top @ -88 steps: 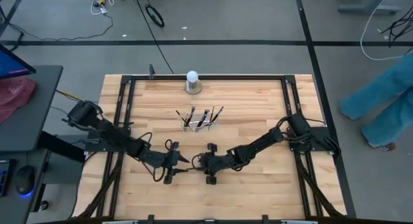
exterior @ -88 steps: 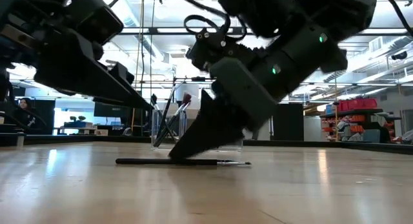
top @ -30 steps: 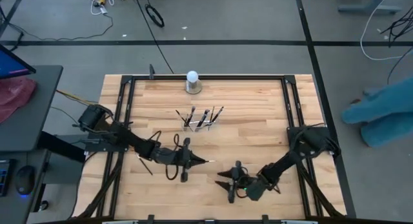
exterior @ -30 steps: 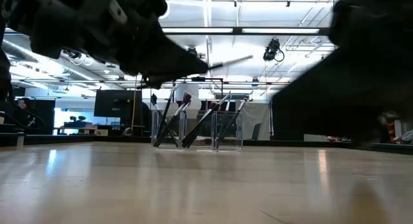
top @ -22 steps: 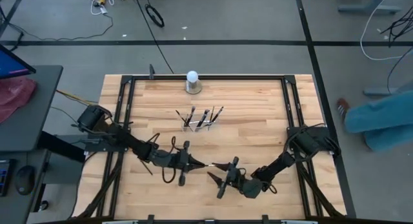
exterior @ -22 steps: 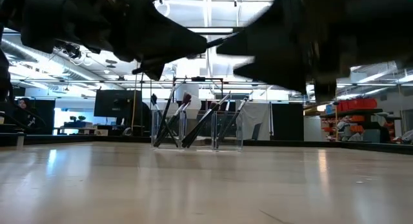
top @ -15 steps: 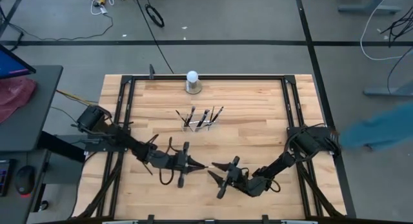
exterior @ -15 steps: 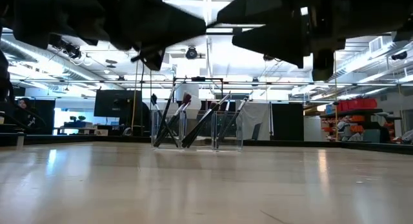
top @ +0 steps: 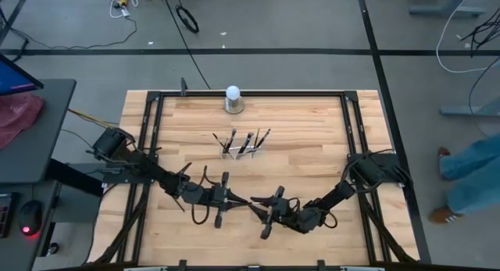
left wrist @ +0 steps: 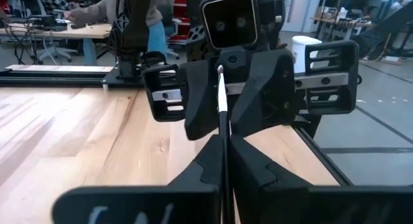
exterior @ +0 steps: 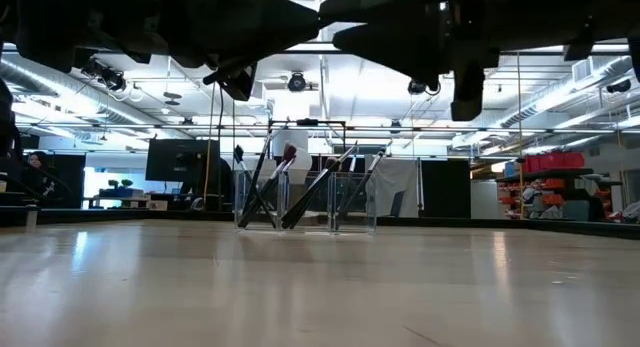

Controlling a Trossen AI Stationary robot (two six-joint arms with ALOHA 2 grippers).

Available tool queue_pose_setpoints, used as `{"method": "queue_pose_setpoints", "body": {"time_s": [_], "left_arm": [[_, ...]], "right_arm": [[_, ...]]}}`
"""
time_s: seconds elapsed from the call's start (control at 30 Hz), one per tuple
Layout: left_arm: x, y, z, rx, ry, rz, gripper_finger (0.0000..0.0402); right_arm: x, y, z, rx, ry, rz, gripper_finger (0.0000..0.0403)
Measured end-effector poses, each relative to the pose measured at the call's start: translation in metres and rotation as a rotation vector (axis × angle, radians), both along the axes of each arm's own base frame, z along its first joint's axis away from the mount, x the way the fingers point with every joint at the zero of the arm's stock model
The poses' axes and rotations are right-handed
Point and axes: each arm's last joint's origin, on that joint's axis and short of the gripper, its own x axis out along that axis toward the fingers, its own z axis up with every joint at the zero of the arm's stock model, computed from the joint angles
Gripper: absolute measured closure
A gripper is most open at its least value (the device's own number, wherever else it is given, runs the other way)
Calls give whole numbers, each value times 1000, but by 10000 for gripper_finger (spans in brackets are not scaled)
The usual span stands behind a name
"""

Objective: Put items in baskets/containers
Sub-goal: Put the eyeshadow brush into the transparent organizer

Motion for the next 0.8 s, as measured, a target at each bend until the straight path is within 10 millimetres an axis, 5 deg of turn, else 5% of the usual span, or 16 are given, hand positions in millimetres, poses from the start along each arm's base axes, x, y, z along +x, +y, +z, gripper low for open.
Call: {"method": "queue_pose_setpoints", "body": {"time_s": [0.17, 0.3, 0.43, 0.6, 0.8], "left_arm": [[0, 0, 1, -2, -4, -1, 384], [0, 0, 0, 4, -3, -1, 379], [0, 1, -1, 43, 20, 7, 343], [-2, 3, -17, 101, 164, 44, 245], [-12, 2, -37, 26, 367, 76, 150]], "right_arm": [[2, -2, 2, 0, -17, 32, 318], [2, -2, 3, -4, -27, 33, 381], [0, -4, 12, -9, -37, -25, 387], [-10, -10, 57, -70, 23, -208, 396], [-18, -50, 119, -134, 167, -350, 397]]}}
